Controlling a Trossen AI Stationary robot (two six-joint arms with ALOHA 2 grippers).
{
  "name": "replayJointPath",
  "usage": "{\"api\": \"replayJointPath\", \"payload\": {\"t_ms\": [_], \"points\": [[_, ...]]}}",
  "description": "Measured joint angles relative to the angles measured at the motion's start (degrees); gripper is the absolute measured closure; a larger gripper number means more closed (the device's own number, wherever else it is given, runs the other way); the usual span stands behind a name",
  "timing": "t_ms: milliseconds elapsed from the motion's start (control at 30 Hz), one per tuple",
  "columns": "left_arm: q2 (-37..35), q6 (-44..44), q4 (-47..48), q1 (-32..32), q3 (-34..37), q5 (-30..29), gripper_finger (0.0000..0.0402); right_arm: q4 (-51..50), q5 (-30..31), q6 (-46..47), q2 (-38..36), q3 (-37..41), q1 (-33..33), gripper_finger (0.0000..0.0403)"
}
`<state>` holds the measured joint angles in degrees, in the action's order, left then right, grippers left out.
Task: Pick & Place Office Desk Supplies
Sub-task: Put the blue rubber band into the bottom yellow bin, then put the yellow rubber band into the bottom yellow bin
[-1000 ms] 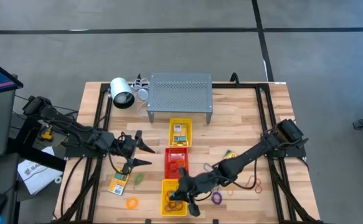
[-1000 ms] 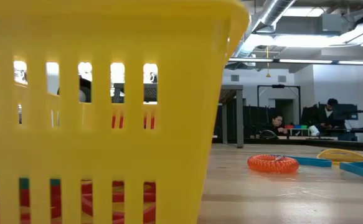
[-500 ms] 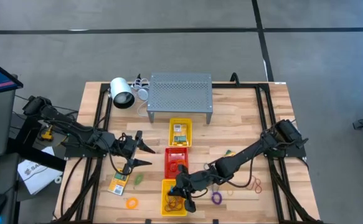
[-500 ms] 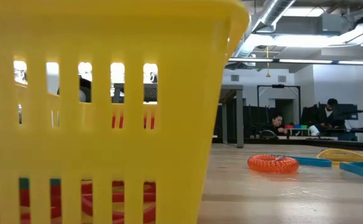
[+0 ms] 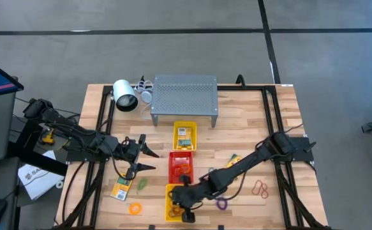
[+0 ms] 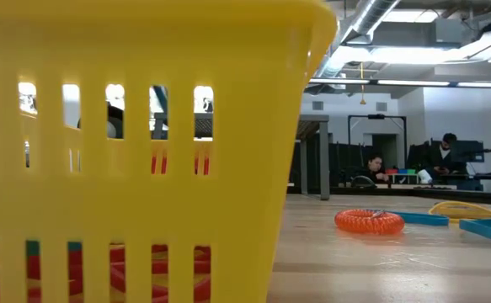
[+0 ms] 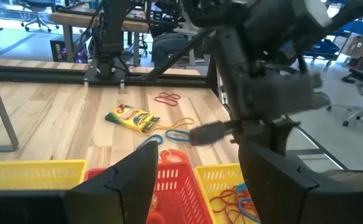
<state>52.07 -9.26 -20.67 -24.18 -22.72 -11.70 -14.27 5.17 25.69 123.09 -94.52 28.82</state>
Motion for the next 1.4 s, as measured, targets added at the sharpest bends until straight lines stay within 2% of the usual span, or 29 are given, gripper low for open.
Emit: {"api": "replayJointPath", "payload": {"t_ms": [200,467,867,1167,1400], "points": [[0.0,0.0,0.4,0.0,0.0,0.0,0.0183,-10.8,-2.1,0.2,4.8,-7.6,0.0,0.0403],[0.0,0.0,0.9,0.0,0.0,0.0,0.0183,-18.5,-5.0,-0.4,11.8,-16.2,-0.5,0.0403],[0.1,0.0,1.4,0.0,0.0,0.0,0.0183,-20.5,-6.3,-0.7,12.1,-16.6,-0.8,0.0399],[0.1,0.0,1.3,0.0,0.0,0.0,0.0183,-21.4,-11.6,-0.6,12.2,-16.5,-1.2,0.0351],[0.1,0.0,1.4,0.0,0.0,0.0,0.0183,-21.3,-13.3,-0.3,12.2,-16.5,-2.0,0.0284]]}}
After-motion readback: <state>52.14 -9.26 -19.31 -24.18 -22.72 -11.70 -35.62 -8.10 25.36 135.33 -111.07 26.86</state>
